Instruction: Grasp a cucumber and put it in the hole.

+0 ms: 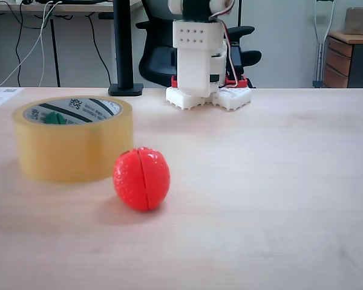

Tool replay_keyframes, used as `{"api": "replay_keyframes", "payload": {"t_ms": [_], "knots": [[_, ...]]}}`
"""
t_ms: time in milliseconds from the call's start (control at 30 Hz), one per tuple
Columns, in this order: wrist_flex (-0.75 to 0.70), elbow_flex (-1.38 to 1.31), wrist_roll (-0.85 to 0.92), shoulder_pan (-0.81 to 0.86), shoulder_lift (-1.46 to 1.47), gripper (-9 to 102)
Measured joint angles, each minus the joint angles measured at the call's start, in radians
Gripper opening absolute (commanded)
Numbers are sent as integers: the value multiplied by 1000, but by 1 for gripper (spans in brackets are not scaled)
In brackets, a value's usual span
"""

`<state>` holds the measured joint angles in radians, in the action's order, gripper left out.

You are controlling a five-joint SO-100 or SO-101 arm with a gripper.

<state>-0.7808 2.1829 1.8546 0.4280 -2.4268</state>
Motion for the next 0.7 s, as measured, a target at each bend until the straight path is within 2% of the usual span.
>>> {"api": "replay_keyframes", "payload": {"t_ms": [167,400,700], "knots": [[-5,130,-49,-63,-147,51],[-87,229,-81,-152,-278,43],[-176,407,-87,-253,-494,37]]}}
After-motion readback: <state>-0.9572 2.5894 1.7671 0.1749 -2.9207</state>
